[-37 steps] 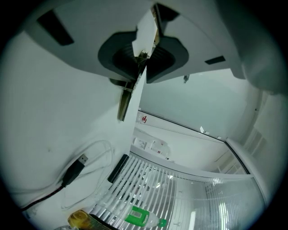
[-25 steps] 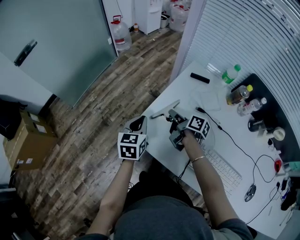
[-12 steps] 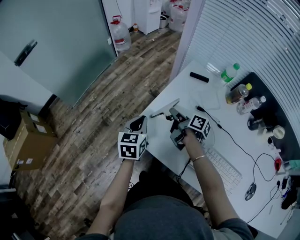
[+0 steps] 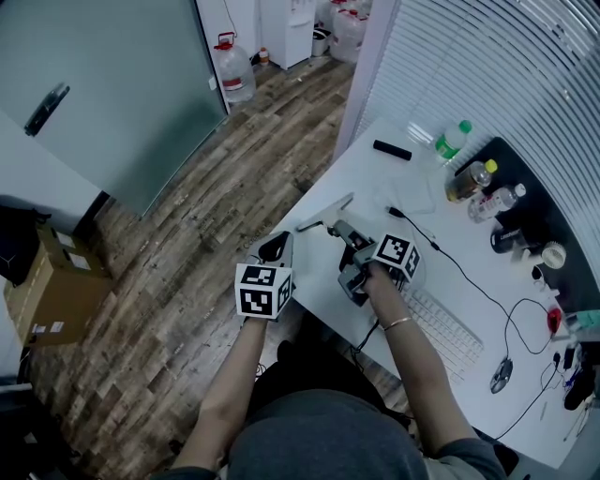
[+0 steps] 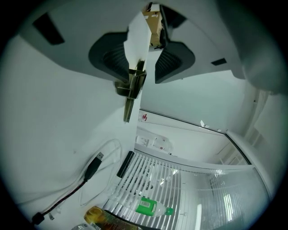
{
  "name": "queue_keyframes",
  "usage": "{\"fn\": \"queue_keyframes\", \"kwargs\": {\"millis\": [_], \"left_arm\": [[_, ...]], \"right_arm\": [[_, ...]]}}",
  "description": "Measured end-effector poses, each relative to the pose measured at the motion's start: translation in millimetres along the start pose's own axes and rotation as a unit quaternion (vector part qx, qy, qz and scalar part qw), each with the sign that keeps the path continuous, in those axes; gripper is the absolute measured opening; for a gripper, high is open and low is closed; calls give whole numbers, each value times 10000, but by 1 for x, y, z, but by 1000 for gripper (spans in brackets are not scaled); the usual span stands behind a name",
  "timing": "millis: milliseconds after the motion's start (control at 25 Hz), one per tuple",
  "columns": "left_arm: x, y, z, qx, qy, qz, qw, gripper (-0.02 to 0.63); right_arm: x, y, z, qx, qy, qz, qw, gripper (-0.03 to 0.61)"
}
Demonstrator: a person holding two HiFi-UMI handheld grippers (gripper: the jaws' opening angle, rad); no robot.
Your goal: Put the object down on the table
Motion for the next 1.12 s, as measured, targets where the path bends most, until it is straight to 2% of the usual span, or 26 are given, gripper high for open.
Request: {"fn": "queue_keyframes", "kwargs": {"millis": [240,560,920,1120], "left_arm": [[-4,1,3,-1,66,-44,10000,23],[-10,4,11,-18,136,-109,9998,23],[-16,9,24,-33,172,-172,9997,23],[-19,12,31,-45,181,-205,9996,23]], "right_arm": [[8,13,14,45,26,414,9991,176],[14,35,31,138,277,1208,9922,124],[24,55,50,14,510,2196,9743,16],[32,61,57,-12,602,2738,9599,5]]}}
Point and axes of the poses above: the fingertips, and each gripper's own axes: z backward along the fingers, x to its left, y out of its underside, the point moved 4 cm from there along z, backward along the fingers, and after that the axes turned 9 degrees about -z, right-handed, at the moved point
